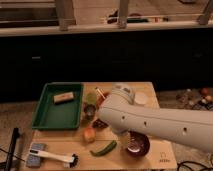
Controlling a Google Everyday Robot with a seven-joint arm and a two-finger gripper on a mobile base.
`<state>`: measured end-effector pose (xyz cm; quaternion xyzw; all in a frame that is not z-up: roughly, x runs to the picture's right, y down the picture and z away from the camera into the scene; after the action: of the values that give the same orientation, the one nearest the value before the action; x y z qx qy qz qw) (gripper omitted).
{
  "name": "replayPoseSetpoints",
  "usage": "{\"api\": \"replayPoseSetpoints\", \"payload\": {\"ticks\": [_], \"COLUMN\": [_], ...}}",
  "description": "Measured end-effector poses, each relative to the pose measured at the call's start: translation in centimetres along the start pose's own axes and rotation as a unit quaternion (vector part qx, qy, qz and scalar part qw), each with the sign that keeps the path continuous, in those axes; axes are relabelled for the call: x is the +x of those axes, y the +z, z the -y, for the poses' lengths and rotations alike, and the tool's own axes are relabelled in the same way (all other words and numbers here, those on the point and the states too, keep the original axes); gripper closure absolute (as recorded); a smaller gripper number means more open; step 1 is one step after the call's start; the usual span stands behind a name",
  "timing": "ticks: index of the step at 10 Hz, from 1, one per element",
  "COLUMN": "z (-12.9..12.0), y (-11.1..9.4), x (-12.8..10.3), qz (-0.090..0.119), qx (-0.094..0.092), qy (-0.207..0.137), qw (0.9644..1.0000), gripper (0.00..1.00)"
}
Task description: Place pepper in tray
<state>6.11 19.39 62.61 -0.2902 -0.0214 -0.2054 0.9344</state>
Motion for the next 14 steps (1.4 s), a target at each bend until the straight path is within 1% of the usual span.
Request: {"api": "replayPoseSetpoints", "payload": {"ticks": [2,3,6,8,10,11,13,14], "z": [-0.4,-0.6,-0.7,-0.5,-0.2,-0.2,0.0,0.1], "y": [0.6,1.4,3.5,5.4,7.2,8.1,10.1,10.6], "x": [-0.5,-1.1,-2.3,-2.6,-3.5,-4.1,-5.8,-6.4], "qz": [0.013,0.031,0.065,0.098,0.128,0.138,0.153,0.157], "qx": [0.003,0.008,0.016,0.019,0.018,0.02,0.014,0.014], "qy": [-0.005,-0.014,-0.034,-0.041,-0.048,-0.051,-0.06,-0.061], "qw": [0.9999,0.9994,0.9972,0.9941,0.9905,0.989,0.9862,0.9856], "gripper": [0.2,0.2,0.2,0.2,0.2,0.2,0.2,0.2]}}
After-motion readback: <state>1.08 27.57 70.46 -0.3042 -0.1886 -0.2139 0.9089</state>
